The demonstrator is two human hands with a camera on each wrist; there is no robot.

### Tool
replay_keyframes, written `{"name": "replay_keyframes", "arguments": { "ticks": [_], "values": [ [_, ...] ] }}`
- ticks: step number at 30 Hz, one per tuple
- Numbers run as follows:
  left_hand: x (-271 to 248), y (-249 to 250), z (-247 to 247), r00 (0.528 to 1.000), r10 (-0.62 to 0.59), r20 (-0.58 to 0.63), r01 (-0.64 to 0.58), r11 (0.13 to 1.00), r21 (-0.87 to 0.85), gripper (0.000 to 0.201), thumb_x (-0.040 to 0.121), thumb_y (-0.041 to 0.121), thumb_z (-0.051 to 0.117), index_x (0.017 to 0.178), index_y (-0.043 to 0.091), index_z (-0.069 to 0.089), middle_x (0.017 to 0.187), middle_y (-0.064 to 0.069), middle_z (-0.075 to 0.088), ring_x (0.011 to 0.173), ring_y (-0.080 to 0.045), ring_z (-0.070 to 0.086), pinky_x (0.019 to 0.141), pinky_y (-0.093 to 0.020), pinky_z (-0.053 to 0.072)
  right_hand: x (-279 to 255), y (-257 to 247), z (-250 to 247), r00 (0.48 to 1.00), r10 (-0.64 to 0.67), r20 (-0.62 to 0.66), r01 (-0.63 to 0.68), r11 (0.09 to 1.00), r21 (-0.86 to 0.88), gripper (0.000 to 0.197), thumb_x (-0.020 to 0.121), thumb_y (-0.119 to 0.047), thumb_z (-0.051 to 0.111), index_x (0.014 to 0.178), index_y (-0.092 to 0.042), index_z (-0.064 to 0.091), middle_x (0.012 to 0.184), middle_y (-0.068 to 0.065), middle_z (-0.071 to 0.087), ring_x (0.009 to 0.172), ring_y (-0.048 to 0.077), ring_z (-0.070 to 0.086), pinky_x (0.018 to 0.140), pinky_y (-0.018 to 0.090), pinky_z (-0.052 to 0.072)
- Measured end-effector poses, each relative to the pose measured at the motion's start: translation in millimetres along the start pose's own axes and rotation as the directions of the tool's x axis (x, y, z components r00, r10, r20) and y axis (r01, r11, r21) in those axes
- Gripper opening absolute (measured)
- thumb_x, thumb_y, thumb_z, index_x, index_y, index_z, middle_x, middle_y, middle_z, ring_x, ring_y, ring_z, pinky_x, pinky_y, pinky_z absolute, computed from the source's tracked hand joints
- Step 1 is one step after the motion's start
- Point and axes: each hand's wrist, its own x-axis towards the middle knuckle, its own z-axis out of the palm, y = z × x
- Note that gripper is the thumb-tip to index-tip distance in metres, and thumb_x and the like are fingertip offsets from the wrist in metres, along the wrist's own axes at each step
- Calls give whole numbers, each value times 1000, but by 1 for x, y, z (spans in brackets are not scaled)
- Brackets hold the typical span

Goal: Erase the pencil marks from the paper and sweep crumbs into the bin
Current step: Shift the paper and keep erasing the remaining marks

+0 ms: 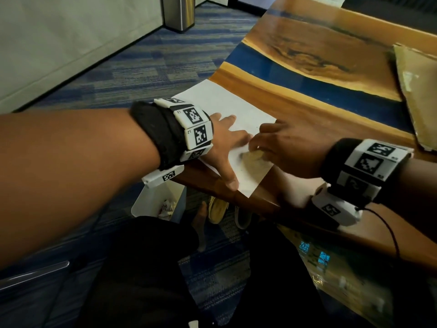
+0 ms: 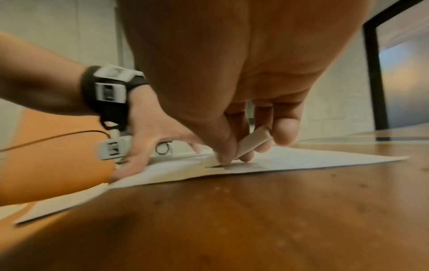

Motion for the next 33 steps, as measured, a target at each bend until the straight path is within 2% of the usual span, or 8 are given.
{"name": "replay_keyframes", "arguments": {
  "ticks": [2,6,12,16,21,25,30,33],
  "values": [
    [-2,1,-4,1000,-24,12,24,1000,18,137,43,96,63,154,46,-1,166,-12,-3,150,-44,7,113,-65,26,1,6,2,1000,12,-14,-13,999,-47,30,95,-32,51,125,-35,51,113,-11,53,98,17,50,85,38,50],
    [-4,7,-7,999,-27,26,26,999,19,137,50,89,69,156,45,-5,166,-15,-4,149,-45,13,113,-57,26,-18,-22,1,978,-208,28,209,977,-34,29,94,-25,57,121,-34,57,108,-13,49,96,15,44,75,30,46],
    [-6,7,-8,998,-36,48,34,999,38,136,51,92,65,155,44,-8,166,-16,-6,148,-46,14,113,-60,27,-7,4,7,995,-77,-59,71,993,-95,30,94,-31,48,124,-36,50,110,-9,53,97,20,49,81,38,51],
    [-4,8,-8,998,-46,49,45,999,15,140,48,91,68,154,48,-11,167,-14,-12,150,-46,7,114,-61,23,-23,-28,4,976,-216,18,217,972,-92,34,91,-20,53,122,-32,58,106,-7,56,92,17,50,65,14,29],
    [-6,7,-8,997,-50,59,49,999,20,137,50,91,66,155,46,-11,166,-14,-14,150,-46,8,114,-61,23,-7,11,5,998,-33,-51,27,994,-105,32,95,-26,53,124,-39,47,106,-10,48,95,19,47,80,39,52],
    [-4,7,-9,997,-48,57,47,999,12,140,47,92,67,154,48,-12,166,-14,-15,150,-47,7,114,-61,22,-24,-24,5,983,-180,21,181,978,-101,33,92,-26,46,122,-35,54,107,-9,52,95,16,47,68,25,42],
    [-3,8,-7,997,-48,53,46,998,43,138,49,94,63,154,47,-12,166,-14,-14,149,-48,10,113,-63,23,-18,3,0,999,-44,-29,41,994,-103,32,96,-28,50,126,-35,51,111,-7,52,100,21,50,80,38,50],
    [-3,7,-6,998,-48,51,47,999,28,140,47,93,65,154,47,-13,166,-14,-15,150,-47,7,115,-62,21,-25,-12,0,992,-124,-1,123,986,-114,32,95,-29,46,126,-35,52,111,-8,51,99,18,47,73,37,52]
  ]
}}
